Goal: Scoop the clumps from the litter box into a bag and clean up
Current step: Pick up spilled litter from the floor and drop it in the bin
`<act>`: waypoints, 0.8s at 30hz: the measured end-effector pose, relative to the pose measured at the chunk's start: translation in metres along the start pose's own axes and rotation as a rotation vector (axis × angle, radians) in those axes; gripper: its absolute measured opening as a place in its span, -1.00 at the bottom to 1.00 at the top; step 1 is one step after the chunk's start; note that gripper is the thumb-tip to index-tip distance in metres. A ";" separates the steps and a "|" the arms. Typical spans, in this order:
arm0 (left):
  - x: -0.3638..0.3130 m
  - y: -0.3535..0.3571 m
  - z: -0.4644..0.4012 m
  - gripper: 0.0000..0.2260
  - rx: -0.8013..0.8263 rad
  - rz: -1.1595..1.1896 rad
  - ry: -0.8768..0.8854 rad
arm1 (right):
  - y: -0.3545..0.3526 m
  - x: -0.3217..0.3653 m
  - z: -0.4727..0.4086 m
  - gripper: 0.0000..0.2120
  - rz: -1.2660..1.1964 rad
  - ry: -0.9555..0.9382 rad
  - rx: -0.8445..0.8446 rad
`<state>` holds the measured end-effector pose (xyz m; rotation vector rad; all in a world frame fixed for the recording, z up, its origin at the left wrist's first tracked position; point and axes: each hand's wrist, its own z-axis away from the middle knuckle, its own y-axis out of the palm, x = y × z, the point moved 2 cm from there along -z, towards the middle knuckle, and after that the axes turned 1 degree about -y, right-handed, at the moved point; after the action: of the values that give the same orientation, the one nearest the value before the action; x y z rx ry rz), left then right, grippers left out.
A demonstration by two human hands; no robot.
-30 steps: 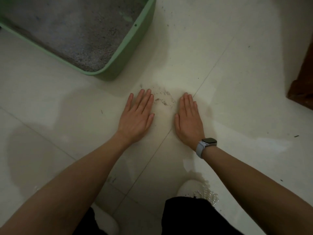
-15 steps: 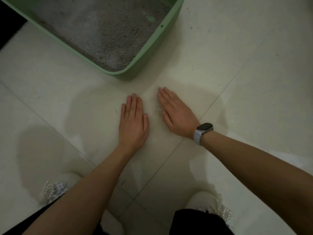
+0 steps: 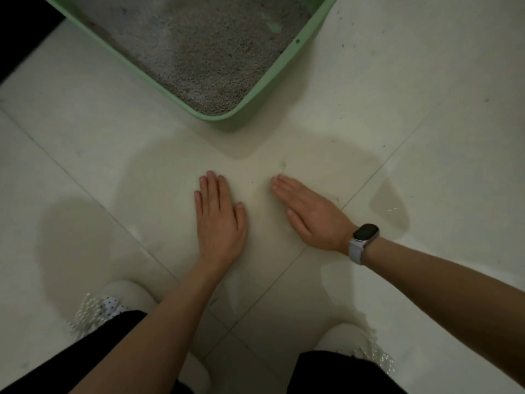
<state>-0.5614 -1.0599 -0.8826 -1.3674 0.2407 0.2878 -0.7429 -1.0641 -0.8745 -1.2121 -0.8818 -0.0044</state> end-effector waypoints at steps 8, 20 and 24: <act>-0.067 0.024 -0.007 -0.45 0.149 -0.053 0.491 | -0.023 -0.026 0.030 -0.50 -0.149 0.529 -0.318; -0.029 0.008 0.009 -0.56 0.081 0.143 0.383 | 0.024 0.008 0.024 -0.49 0.110 0.489 -0.190; -0.011 0.003 0.010 -0.58 0.034 0.094 0.351 | 0.024 0.021 0.003 -0.51 0.025 0.294 -0.113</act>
<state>-0.5725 -1.0500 -0.8800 -1.3702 0.5997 0.1186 -0.7199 -1.0435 -0.8811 -1.2889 -0.6156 -0.2101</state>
